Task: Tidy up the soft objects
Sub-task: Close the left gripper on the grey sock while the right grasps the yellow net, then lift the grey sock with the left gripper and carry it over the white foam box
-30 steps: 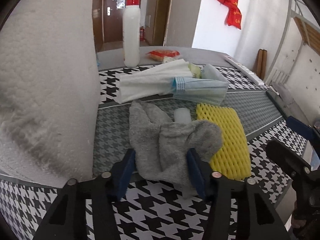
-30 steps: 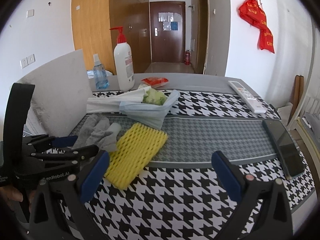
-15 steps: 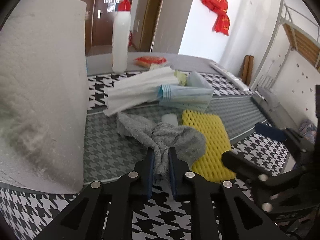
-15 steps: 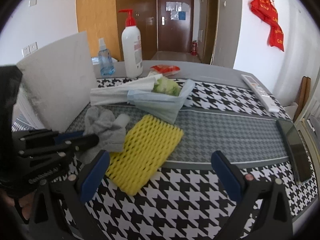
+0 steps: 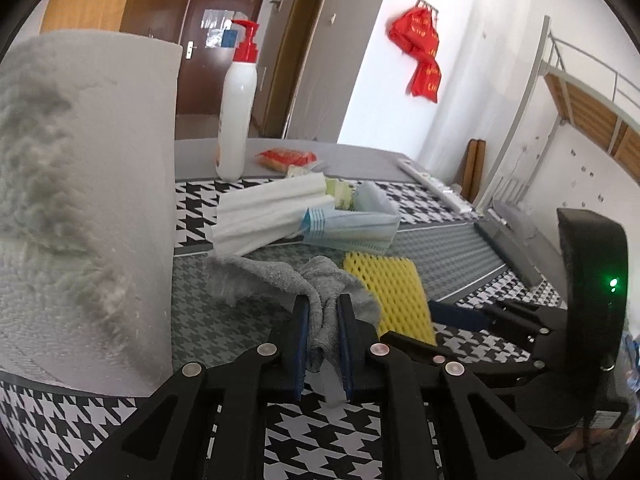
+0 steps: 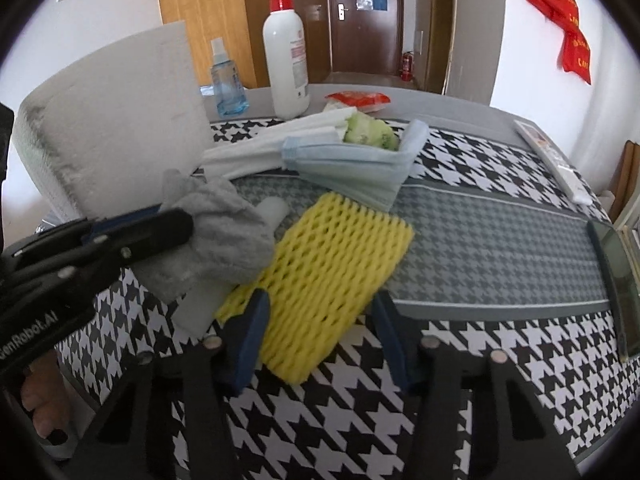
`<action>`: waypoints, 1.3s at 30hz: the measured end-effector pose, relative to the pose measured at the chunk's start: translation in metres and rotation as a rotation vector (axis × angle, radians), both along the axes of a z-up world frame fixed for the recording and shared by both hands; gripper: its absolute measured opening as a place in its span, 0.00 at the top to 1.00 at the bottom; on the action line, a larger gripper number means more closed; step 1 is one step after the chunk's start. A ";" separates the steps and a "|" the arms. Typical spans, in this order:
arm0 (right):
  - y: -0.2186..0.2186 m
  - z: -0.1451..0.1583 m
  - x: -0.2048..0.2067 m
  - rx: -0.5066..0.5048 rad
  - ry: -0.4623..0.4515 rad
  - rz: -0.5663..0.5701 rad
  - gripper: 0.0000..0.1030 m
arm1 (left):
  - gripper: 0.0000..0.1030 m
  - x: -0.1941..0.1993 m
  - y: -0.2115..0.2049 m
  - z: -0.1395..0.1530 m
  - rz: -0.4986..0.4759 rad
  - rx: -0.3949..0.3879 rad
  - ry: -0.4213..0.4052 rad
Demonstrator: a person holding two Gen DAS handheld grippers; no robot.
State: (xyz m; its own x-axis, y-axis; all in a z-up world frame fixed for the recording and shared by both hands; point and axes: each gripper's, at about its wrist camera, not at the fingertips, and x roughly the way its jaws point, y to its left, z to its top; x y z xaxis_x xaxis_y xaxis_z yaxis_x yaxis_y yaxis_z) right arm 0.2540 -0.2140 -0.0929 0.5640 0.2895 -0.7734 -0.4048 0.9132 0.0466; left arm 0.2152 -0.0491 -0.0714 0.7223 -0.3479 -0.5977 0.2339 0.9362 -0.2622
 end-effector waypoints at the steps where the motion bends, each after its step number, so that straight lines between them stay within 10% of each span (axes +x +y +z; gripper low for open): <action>1: 0.000 0.000 0.001 0.004 0.003 0.004 0.55 | 0.86 -0.001 0.001 0.001 0.001 -0.003 -0.006; 8: 0.006 0.003 -0.004 0.029 -0.001 0.019 0.87 | 0.86 -0.004 0.001 0.003 -0.001 -0.003 -0.031; 39: -0.030 0.045 -0.045 0.126 -0.157 -0.054 0.88 | 0.86 -0.036 -0.008 0.036 -0.001 0.086 -0.130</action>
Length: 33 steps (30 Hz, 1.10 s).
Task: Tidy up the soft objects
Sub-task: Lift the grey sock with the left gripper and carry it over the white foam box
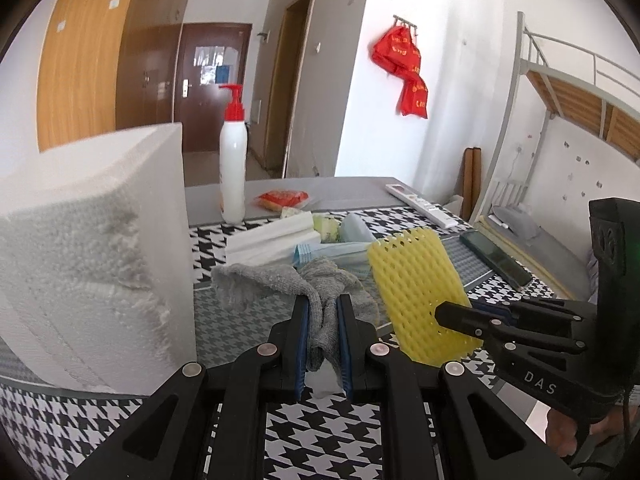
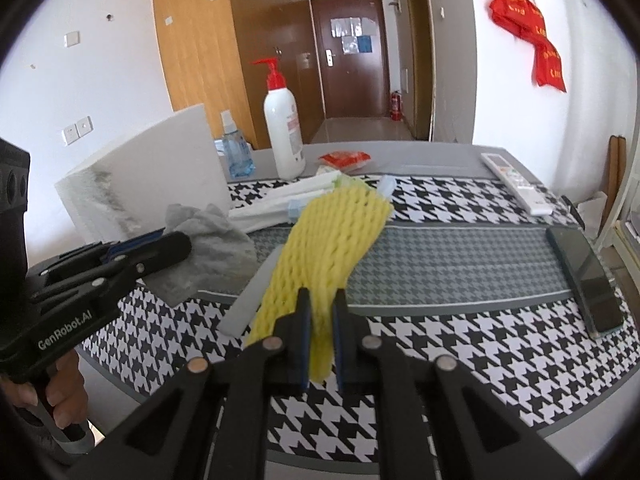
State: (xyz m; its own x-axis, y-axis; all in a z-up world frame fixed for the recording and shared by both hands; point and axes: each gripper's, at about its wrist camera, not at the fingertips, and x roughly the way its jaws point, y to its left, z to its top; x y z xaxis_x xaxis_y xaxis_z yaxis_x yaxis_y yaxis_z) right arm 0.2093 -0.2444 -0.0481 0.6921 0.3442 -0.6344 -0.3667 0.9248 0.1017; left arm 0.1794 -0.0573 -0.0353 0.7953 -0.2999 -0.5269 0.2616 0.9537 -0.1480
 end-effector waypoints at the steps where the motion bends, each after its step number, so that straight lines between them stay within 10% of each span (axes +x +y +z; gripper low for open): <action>1: 0.000 0.002 -0.002 -0.001 -0.011 -0.001 0.88 | 0.86 -0.001 0.000 0.003 -0.002 0.006 -0.008; 33: 0.002 0.063 -0.009 0.035 -0.200 -0.040 0.88 | 0.86 -0.013 0.001 0.062 0.002 0.066 -0.230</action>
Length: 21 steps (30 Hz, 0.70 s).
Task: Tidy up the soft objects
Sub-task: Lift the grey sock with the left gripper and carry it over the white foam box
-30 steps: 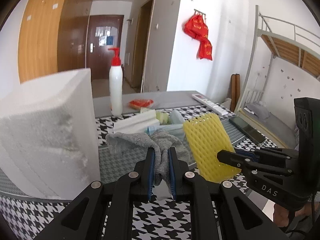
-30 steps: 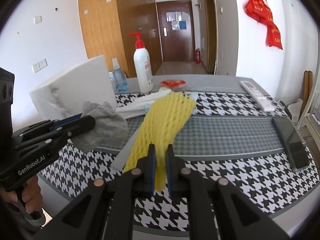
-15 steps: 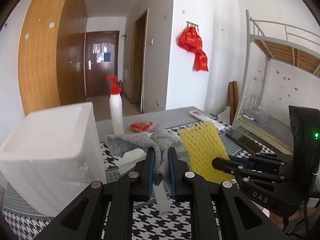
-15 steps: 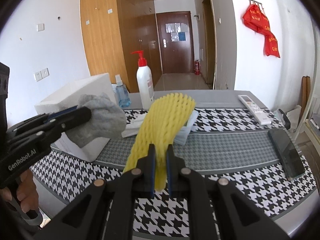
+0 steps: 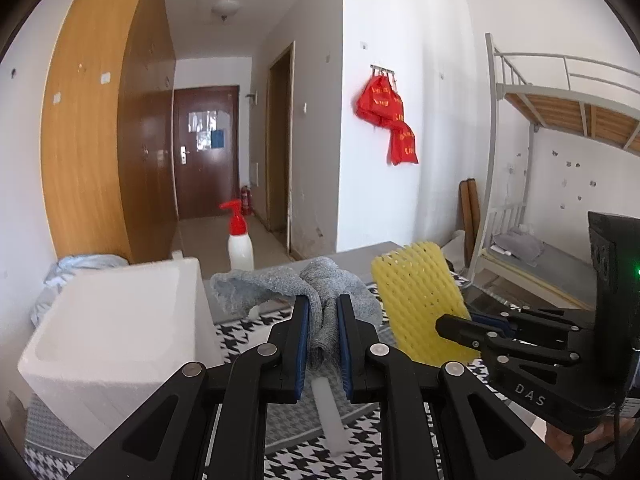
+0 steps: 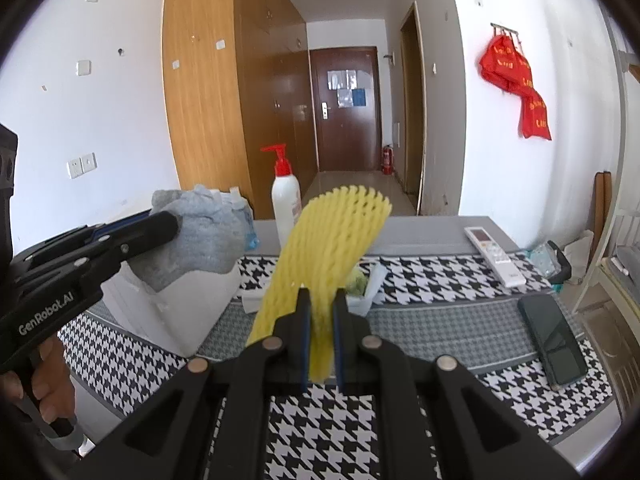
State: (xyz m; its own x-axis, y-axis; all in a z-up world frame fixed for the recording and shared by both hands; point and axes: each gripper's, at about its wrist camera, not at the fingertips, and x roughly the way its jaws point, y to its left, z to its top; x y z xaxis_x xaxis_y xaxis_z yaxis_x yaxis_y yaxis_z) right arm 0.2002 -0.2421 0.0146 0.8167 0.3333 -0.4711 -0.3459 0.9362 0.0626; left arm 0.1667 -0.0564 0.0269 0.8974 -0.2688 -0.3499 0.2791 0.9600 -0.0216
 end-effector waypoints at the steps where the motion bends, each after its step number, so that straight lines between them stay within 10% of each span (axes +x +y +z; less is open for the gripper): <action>1: 0.001 0.002 0.000 0.001 -0.006 0.002 0.88 | 0.86 0.000 0.001 0.001 0.001 0.002 -0.005; 21: 0.014 0.026 0.004 0.026 -0.079 0.050 0.88 | 0.86 -0.007 0.019 0.023 0.069 0.004 -0.077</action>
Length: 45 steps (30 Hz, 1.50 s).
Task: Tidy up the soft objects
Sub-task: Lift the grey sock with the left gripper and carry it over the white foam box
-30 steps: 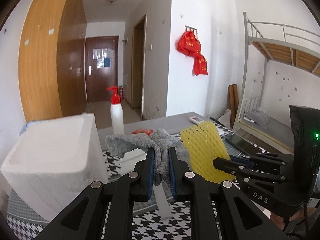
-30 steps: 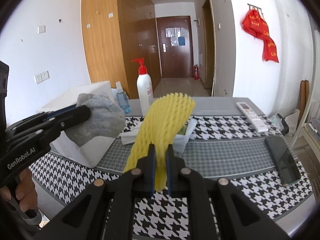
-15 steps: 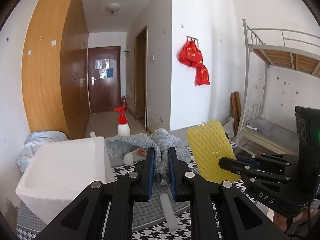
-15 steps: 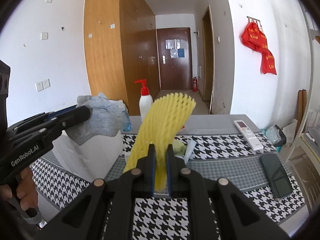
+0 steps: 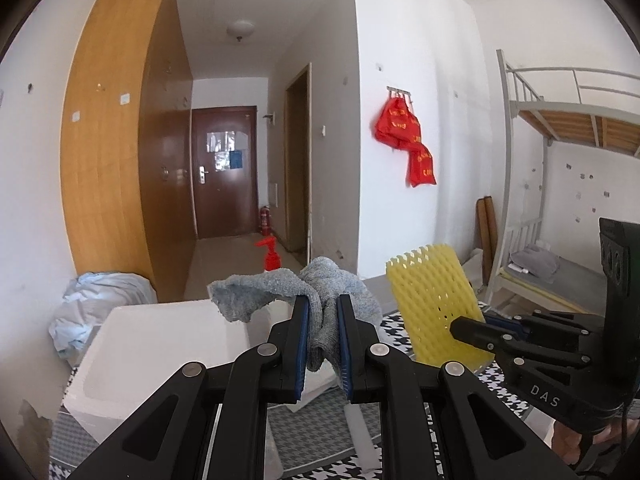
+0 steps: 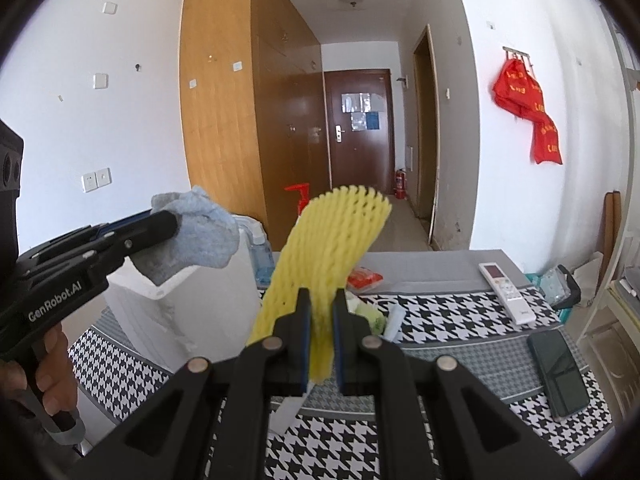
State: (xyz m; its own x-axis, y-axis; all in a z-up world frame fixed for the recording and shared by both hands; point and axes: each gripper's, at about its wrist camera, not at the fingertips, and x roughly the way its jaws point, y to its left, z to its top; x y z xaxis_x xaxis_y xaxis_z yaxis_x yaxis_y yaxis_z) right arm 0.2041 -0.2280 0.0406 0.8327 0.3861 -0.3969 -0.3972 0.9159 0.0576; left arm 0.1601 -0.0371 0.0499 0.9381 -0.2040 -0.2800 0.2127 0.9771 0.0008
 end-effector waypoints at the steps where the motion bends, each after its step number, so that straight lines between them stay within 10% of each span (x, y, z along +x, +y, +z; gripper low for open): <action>1: 0.001 0.001 0.000 -0.002 -0.004 0.001 0.88 | 0.86 -0.001 0.001 0.001 0.007 0.002 -0.002; 45: 0.088 0.015 0.012 -0.018 -0.033 0.202 0.88 | 0.86 0.020 0.079 0.010 0.231 -0.027 0.080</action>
